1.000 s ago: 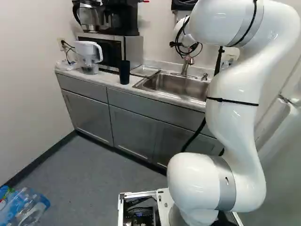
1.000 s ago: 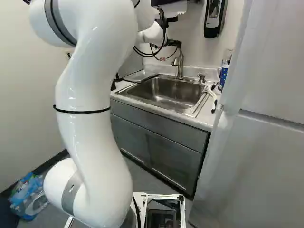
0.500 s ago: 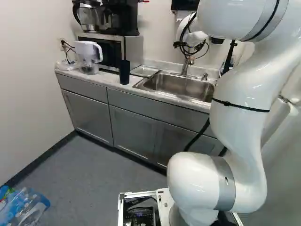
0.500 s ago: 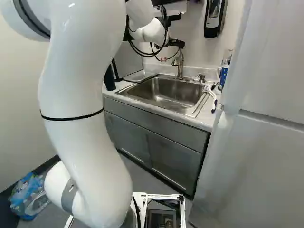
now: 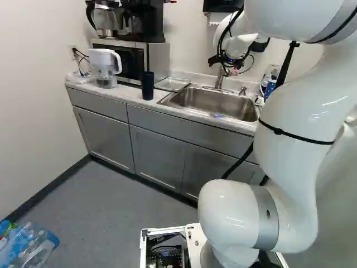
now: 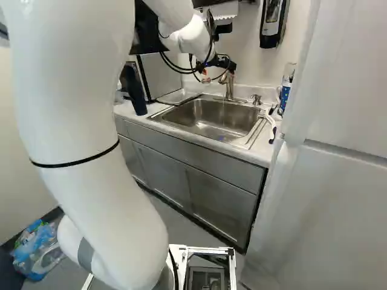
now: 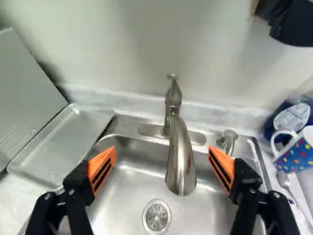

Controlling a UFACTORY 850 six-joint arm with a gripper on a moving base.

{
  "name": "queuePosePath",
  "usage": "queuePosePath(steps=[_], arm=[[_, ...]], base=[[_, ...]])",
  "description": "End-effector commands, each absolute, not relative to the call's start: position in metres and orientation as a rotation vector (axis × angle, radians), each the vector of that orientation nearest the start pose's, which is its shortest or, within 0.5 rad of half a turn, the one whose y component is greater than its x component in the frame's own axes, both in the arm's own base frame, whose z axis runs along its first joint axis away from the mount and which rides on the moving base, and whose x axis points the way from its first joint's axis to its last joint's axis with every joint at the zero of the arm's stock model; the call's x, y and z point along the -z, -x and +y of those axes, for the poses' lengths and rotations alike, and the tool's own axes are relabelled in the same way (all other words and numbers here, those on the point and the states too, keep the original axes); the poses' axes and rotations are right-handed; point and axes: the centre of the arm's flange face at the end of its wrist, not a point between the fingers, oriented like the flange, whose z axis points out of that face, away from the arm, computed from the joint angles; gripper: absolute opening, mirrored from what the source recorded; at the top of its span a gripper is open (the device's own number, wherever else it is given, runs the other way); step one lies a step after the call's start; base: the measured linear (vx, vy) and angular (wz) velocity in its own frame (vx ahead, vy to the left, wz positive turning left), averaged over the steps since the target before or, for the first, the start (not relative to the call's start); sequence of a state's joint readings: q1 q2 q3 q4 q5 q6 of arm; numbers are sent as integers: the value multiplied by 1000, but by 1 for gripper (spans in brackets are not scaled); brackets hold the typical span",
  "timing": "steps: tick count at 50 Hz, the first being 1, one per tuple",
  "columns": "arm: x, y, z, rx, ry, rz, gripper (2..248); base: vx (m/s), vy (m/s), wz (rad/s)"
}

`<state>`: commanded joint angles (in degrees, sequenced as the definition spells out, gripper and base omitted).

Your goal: Rinse the cup and place it in the tray

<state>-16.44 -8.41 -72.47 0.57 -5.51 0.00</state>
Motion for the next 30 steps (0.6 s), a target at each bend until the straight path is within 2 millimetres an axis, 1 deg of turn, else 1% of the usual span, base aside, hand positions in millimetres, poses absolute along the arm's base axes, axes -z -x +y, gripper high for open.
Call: queuePosePath(steps=[20,28,30], arm=[[-637,-509,-159,1265,2961,465,247],[-632,-502,-157,1138,2999,472,247],[-632,-502,-157,1138,2999,472,247]], base=[[0,0,0],[0,0,0],[0,0,0]])
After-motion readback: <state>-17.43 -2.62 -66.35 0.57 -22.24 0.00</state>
